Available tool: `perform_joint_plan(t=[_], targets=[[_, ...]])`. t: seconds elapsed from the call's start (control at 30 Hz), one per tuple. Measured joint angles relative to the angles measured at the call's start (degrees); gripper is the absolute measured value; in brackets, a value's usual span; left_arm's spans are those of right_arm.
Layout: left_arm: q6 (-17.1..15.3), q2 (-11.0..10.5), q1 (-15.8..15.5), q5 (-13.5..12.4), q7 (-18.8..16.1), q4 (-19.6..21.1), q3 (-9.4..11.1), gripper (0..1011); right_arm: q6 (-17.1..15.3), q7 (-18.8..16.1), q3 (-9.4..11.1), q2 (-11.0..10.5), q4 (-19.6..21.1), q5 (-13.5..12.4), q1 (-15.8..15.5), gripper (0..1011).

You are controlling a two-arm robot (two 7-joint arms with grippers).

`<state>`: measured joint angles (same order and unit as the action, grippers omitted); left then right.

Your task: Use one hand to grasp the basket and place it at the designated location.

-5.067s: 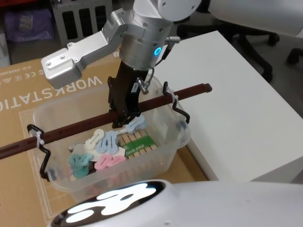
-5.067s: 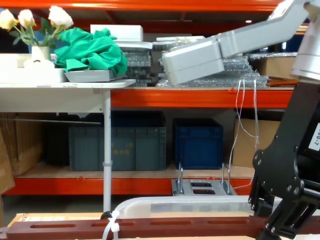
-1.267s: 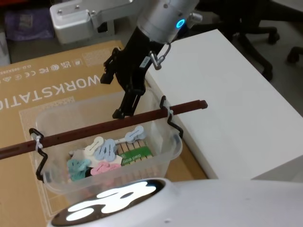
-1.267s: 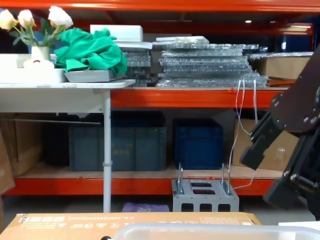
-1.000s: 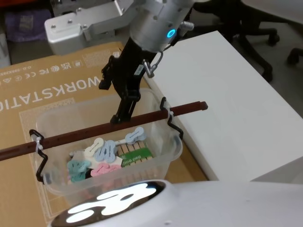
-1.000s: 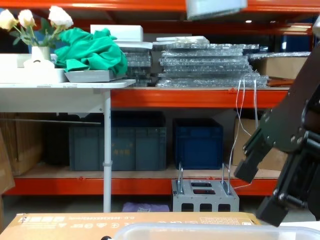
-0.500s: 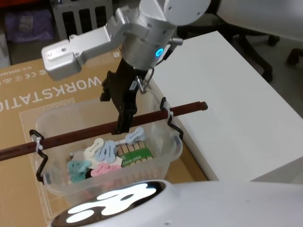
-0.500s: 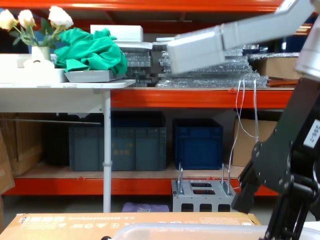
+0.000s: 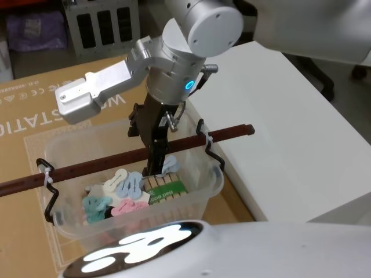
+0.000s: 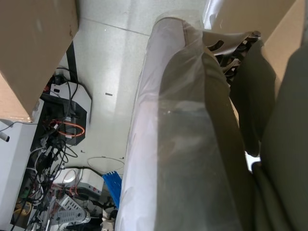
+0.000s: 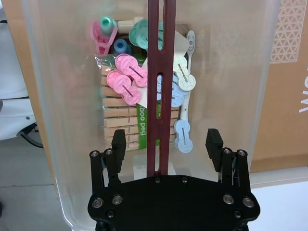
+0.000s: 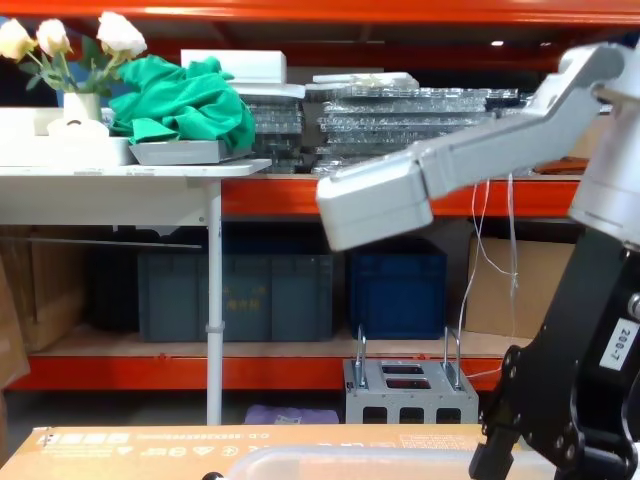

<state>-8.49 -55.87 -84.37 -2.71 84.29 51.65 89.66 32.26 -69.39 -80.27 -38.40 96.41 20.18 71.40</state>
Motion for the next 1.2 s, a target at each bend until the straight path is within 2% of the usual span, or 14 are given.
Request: perform_joint_plan(t=[0.67,0.8,1.2], targets=[[0.0,0.0,0.0,0.01,0.0,0.01,0.0,0,-1.17,0.44,-3.12,2.91,-3.33,2.69,0.17,998],[0.0,0.0,0.0,0.0,0.0,0.0,0.0,0,-1.12,0.47,-3.24,3.35,-4.33,2.42,0.36,926],[0.0,0.0,0.0,0.0,0.0,0.0,0.0,0,-0.4,1.28,-3.16,3.63,-5.41,1.71,0.77,561]])
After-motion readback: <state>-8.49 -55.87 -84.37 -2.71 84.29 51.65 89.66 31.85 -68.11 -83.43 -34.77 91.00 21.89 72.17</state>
